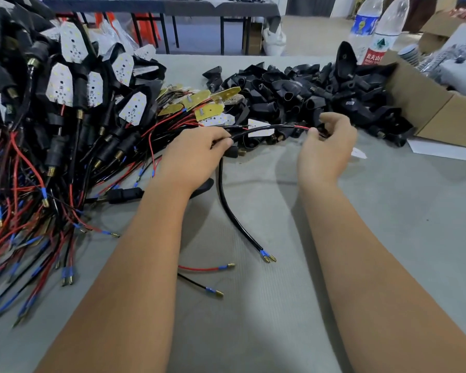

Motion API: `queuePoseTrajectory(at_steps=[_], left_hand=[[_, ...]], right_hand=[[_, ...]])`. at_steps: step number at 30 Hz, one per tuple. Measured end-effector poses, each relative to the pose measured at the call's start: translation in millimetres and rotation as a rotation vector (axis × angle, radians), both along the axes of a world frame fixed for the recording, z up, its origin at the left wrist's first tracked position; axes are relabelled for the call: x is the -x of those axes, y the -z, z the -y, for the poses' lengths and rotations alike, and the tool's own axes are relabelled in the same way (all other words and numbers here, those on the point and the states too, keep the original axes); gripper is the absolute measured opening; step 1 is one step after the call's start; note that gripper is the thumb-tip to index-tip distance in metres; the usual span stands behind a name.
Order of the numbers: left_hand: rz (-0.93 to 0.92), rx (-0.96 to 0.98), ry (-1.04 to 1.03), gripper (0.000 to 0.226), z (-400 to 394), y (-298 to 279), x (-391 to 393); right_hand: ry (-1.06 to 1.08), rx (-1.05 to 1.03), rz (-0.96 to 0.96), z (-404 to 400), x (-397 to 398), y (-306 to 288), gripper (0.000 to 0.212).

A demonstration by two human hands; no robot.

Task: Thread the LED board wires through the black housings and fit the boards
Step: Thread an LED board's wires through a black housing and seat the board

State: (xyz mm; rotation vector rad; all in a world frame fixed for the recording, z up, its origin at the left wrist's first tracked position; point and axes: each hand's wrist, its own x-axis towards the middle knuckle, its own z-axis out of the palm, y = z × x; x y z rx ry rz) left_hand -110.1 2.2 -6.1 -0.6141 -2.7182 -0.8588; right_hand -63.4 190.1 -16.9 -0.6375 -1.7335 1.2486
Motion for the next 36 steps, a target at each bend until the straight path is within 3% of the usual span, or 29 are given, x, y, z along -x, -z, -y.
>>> queuePoseTrajectory(at_steps=[3, 5, 7, 9, 15, 18, 21, 24, 27, 30, 33, 36], left_hand=[[-0.035, -0.059, -0.036, 0.020, -6.0, 1.2, -1.5], [-0.040, -0.125, -0.014, 0.019, -8.3, 1.5, -3.0], [-0.027, -0.202, 0.053, 0.019, -9.1, 0.8, -5.2], [-0.006, -0.259, 0.115, 0.019, -9.1, -0.2, -9.1], [-0.022, -0.239, -0.002, 0.057, -11.6, 1.6, -16.4], [-0.034, -0.339, -0.141, 0.055, -5.3, -0.9, -9.5], [-0.085, -0.310, -0.255, 0.046, 0.2, -1.8, -4.9], [-0.119, -0.165, -0.278, 0.040, 0.7, 1.1, -4.4], [-0.123, 0.032, -0.163, 0.033, -2.1, 0.9, -8.2], [-0.119, 0.101, -0.008, 0.028, -10.1, -7.1, -15.2], [-0.175, 0.180, 0.164, 0.028, -28.1, -7.1, -21.1], [-0.115, 0.212, 0.191, 0.033, -39.7, 2.7, -22.4]], right_hand=[[-0.128, -0.204, -0.084, 19.6, -3.6, -3.2, 0.017], [-0.347, -0.151, 0.024, 34.4, -3.8, -1.9, 0.009], [-0.650, 0.149, 0.123, 45.9, -4.5, -2.2, 0.021], [-0.855, 0.492, 0.060, 49.4, -5.1, -4.3, 0.020], [-0.734, 0.782, -0.149, 32.3, 0.3, -2.6, 0.022], [-0.590, 0.977, -0.253, 18.7, 1.6, -4.6, 0.024], [-0.533, 0.937, -0.263, 16.6, 2.9, -4.8, 0.021], [-0.510, 0.890, -0.256, 19.1, 3.2, -3.9, 0.018], [-0.501, 0.900, -0.293, 12.5, 0.9, -6.6, 0.014], [-0.559, 0.864, -0.282, 9.9, -0.3, -8.3, 0.006], [-0.644, 0.665, -0.155, 15.6, 0.8, -5.9, 0.008], [-0.631, 0.453, 0.012, 19.6, 1.3, -2.7, 0.020]])
